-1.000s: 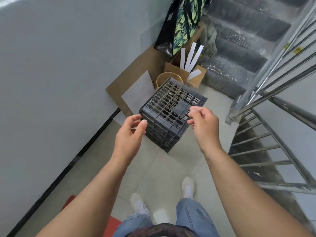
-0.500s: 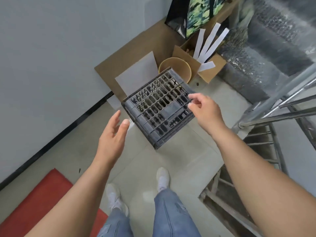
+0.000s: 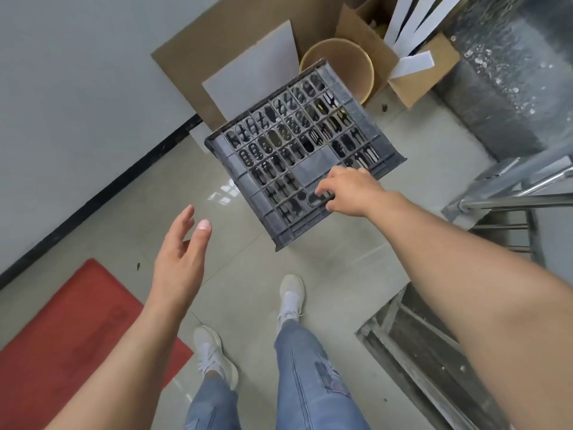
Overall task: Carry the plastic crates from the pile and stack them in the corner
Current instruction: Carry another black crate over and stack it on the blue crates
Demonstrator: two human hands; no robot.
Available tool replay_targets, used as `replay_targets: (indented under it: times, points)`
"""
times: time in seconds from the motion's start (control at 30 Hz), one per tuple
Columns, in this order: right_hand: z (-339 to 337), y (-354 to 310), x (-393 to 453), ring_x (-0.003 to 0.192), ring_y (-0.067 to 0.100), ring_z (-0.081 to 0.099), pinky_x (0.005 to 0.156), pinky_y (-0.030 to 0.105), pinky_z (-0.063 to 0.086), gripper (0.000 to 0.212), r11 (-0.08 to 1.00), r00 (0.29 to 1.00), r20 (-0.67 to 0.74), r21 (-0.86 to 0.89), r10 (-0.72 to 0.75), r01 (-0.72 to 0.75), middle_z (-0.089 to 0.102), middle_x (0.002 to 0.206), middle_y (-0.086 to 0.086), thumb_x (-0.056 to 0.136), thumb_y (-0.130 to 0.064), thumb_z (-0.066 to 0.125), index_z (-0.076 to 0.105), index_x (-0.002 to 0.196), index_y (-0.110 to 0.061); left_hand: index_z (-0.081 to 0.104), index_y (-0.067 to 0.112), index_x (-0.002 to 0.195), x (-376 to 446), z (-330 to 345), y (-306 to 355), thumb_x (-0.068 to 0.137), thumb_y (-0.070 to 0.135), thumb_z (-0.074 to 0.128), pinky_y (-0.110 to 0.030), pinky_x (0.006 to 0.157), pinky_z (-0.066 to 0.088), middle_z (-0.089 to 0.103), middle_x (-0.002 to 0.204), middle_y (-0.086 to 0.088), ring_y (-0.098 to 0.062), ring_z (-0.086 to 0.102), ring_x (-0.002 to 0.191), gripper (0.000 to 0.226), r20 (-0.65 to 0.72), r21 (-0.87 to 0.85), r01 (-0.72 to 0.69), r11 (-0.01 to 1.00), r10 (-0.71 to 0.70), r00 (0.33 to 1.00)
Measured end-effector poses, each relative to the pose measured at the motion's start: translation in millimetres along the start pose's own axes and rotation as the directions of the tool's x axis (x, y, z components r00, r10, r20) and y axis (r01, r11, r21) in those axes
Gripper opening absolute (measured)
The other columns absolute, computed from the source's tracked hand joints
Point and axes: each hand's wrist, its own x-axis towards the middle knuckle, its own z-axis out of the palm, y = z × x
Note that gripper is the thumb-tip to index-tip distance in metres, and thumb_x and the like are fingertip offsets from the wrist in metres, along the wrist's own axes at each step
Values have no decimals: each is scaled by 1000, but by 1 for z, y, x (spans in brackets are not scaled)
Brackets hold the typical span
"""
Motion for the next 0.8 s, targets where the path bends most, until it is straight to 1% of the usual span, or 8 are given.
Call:
replay_targets:
  times: [0.13, 0.2, 0.27, 0.33, 0.4, 0.47, 0.57, 0.8]
  points:
    - [17, 8, 12, 125, 29, 42, 108, 42, 26, 44, 988, 998, 51, -151, -30, 37, 45, 138, 3, 91, -26, 53, 50, 134, -36, 41, 38, 136, 3, 7, -13, 83, 55, 47, -45, 105, 40, 49, 138, 3, -16, 51, 123, 56, 14, -27, 30, 999, -30, 999]
    - [25, 10, 17, 126, 29, 41, 109, 42, 25, 47, 976, 996, 73, -205, -58, 72, 45, 139, 1, 92, -28, 52, 45, 138, -37, 42, 34, 137, 4, 12, -16, 91, 46, 48, -42, 103, 42, 54, 131, 4, -14, 54, 118, 48, 15, -51, 35, 998, -34, 999]
    - [34, 10, 23, 128, 28, 41, 110, 42, 25, 51, 962, 992, 94, -252, -83, 104, 47, 139, 0, 93, -33, 53, 39, 142, -36, 42, 30, 136, 4, 17, -15, 96, 36, 41, -39, 98, 45, 56, 113, 17, -12, 58, 109, 41, 14, -83, 31, 996, -30, 999]
    - [42, 11, 26, 127, 28, 41, 110, 42, 25, 55, 960, 991, 93, -257, -94, 115, 50, 137, 0, 91, -39, 55, 37, 143, -33, 42, 31, 135, 4, 19, -14, 97, 35, 36, -35, 94, 48, 52, 106, 24, -9, 59, 105, 38, 14, -101, 11, 995, -10, 1000]
    - [45, 10, 28, 123, 27, 43, 108, 40, 27, 54, 967, 991, 87, -224, -106, 123, 53, 133, 2, 90, -41, 57, 41, 140, -30, 42, 31, 134, 6, 17, -15, 98, 36, 33, -31, 90, 49, 53, 109, 21, -7, 59, 105, 38, 10, -121, -8, 993, 10, 1000]
    - [46, 2, 26, 120, 28, 45, 104, 39, 30, 50, 972, 990, 88, -199, -109, 125, 55, 129, 4, 89, -40, 59, 46, 135, -26, 41, 29, 136, 7, 11, -19, 98, 37, 32, -28, 87, 49, 54, 117, 13, -7, 59, 104, 39, 2, -130, -25, 991, 25, 1000]
    - [52, -22, 23, 118, 29, 47, 101, 39, 32, 46, 980, 991, 80, -159, -106, 117, 56, 127, 8, 89, -38, 59, 49, 129, -20, 41, 27, 137, 7, -3, -28, 98, 38, 32, -27, 86, 49, 51, 126, 6, -6, 59, 103, 42, -14, -157, -38, 987, 36, 999]
    - [86, -114, 22, 125, 32, 45, 104, 40, 34, 47, 997, 996, 56, -6, -75, 76, 52, 135, 12, 92, -24, 55, 45, 136, -13, 40, 27, 138, 2, -61, -73, 98, 40, 31, -28, 86, 50, 48, 134, 2, -7, 60, 104, 44, -40, -183, -50, 982, 43, 998]
